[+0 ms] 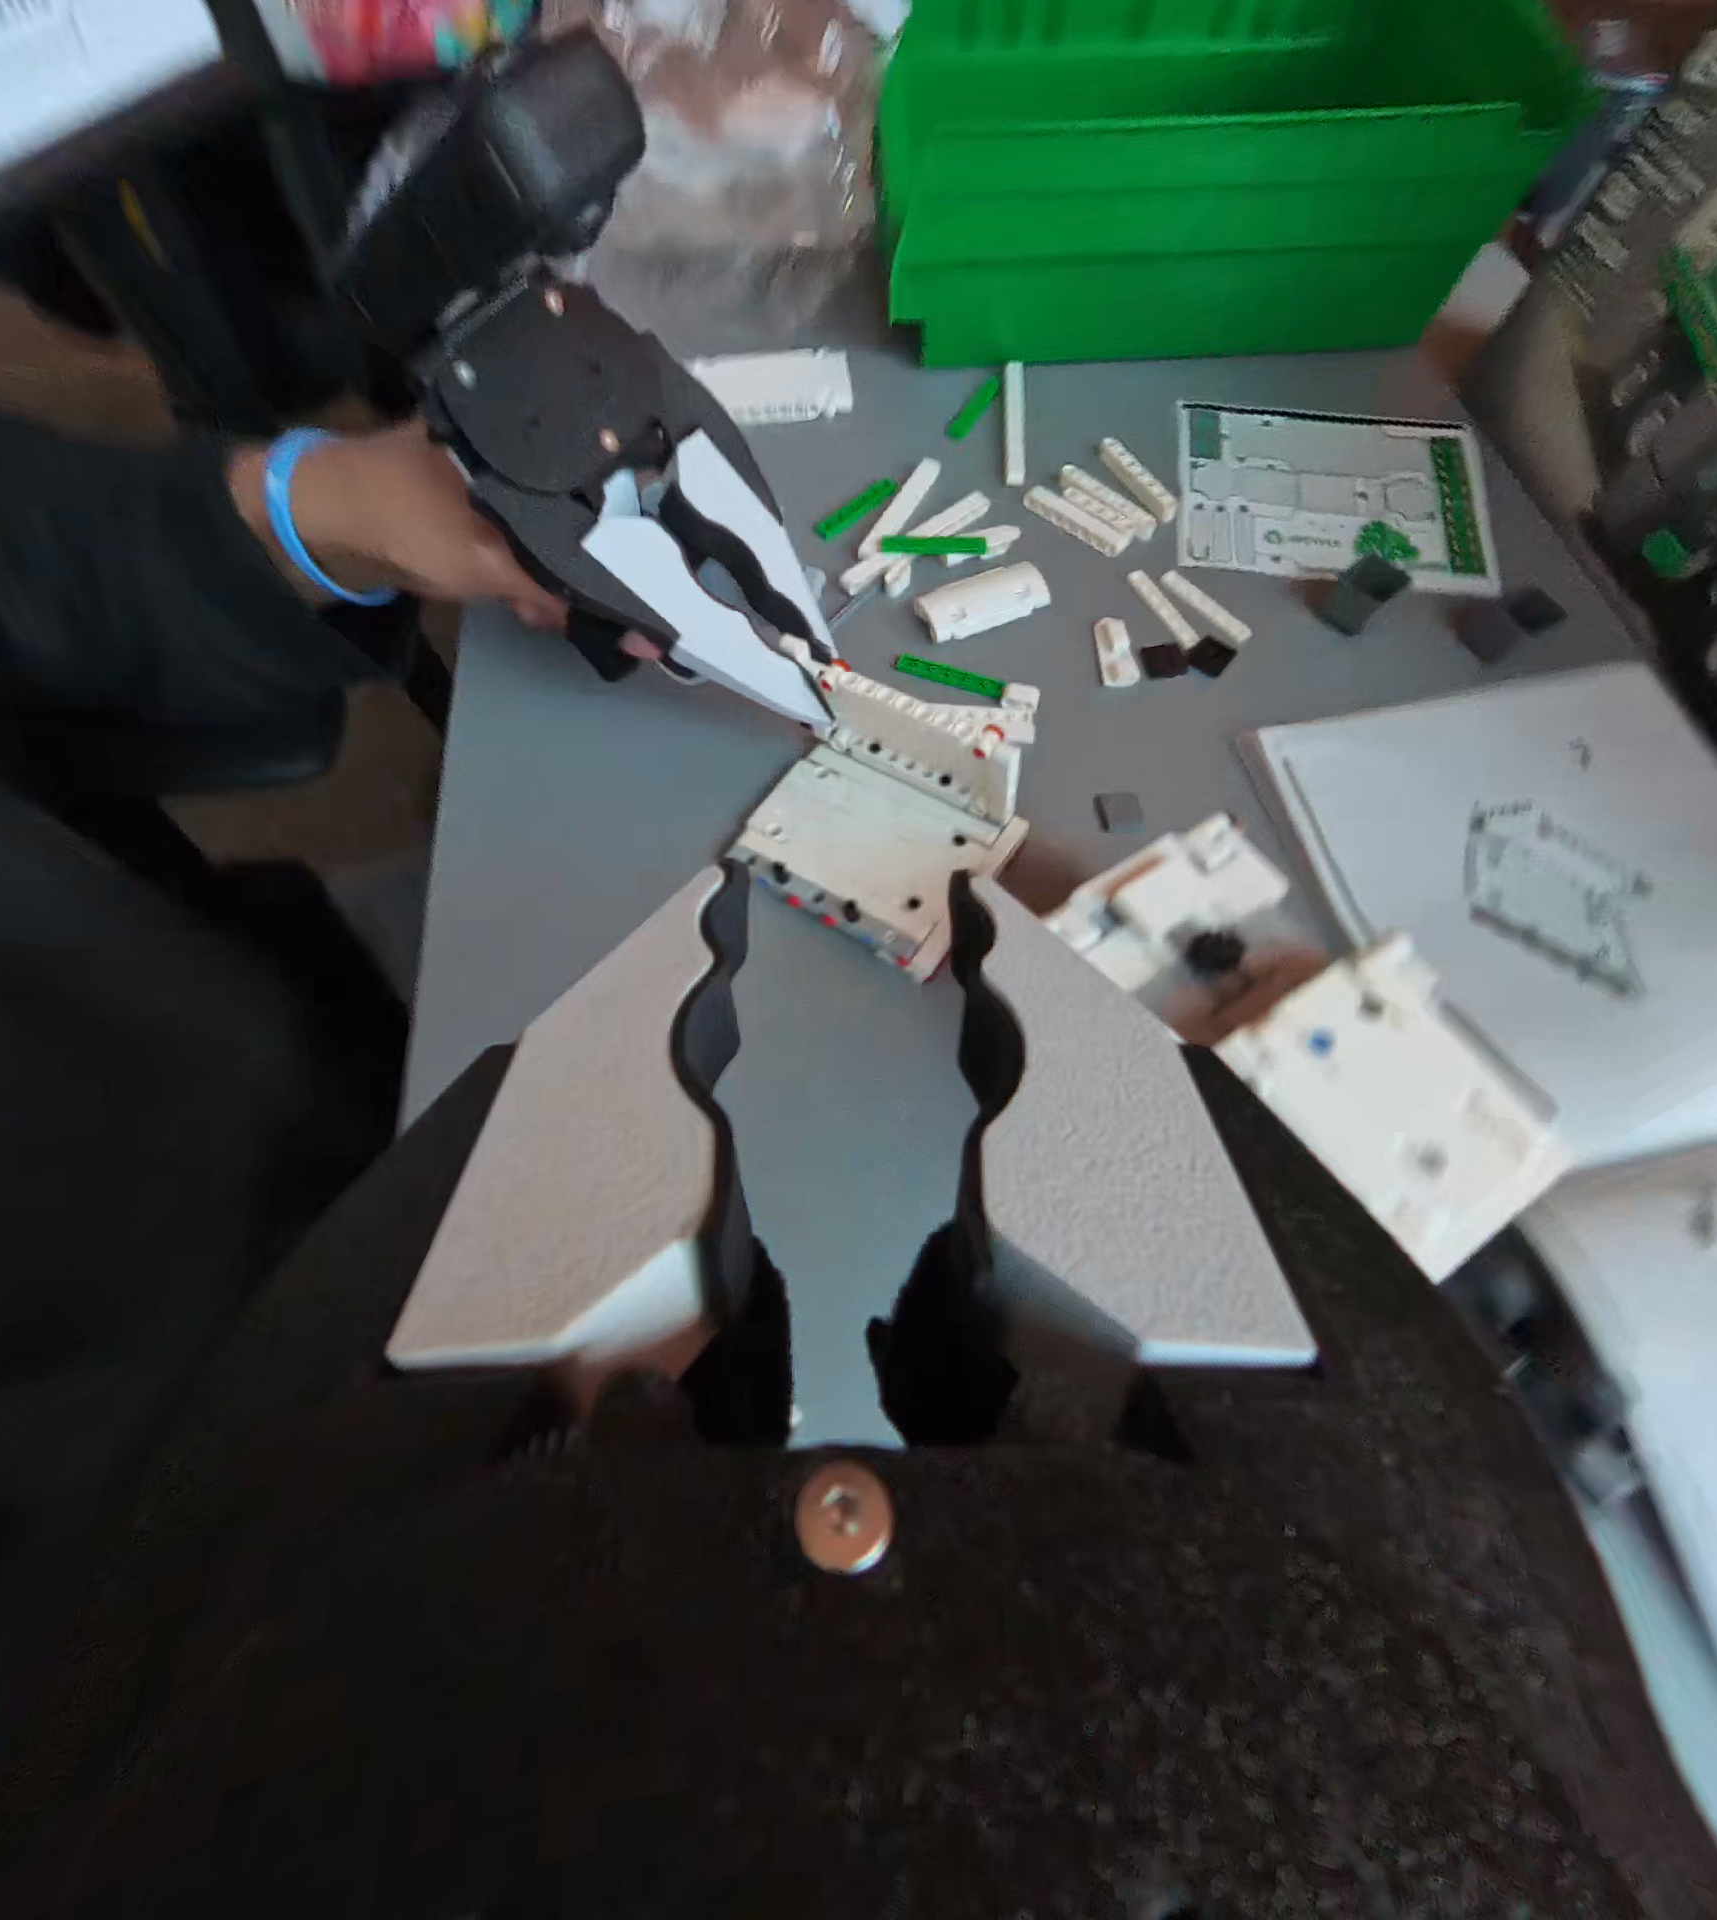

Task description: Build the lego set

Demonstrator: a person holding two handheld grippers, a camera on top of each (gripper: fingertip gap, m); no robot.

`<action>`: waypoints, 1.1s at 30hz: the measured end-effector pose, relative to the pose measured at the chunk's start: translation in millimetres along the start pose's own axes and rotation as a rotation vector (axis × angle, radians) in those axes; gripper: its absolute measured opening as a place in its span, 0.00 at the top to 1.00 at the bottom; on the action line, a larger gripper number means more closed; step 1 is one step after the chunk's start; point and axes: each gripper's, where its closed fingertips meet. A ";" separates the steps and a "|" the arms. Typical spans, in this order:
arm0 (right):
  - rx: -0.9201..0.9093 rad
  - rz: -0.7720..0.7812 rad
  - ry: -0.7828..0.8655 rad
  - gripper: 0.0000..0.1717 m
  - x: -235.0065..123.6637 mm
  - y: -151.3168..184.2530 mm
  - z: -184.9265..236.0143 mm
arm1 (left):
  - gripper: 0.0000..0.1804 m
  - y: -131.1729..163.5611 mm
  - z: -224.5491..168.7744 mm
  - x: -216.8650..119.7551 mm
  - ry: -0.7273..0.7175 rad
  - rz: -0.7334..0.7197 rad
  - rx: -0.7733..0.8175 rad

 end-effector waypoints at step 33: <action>0.395 -0.246 0.876 0.78 -129.2 150.8 -122.5 | 0.85 -82.5 -101.3 -8.9 0.148 -0.427 -0.162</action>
Point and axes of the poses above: each gripper's, where its closed fingertips meet, x out along the fingers, y out of its underside, z = x × y across the jaws, and after that the axes turned 8 degrees about -y, right-handed
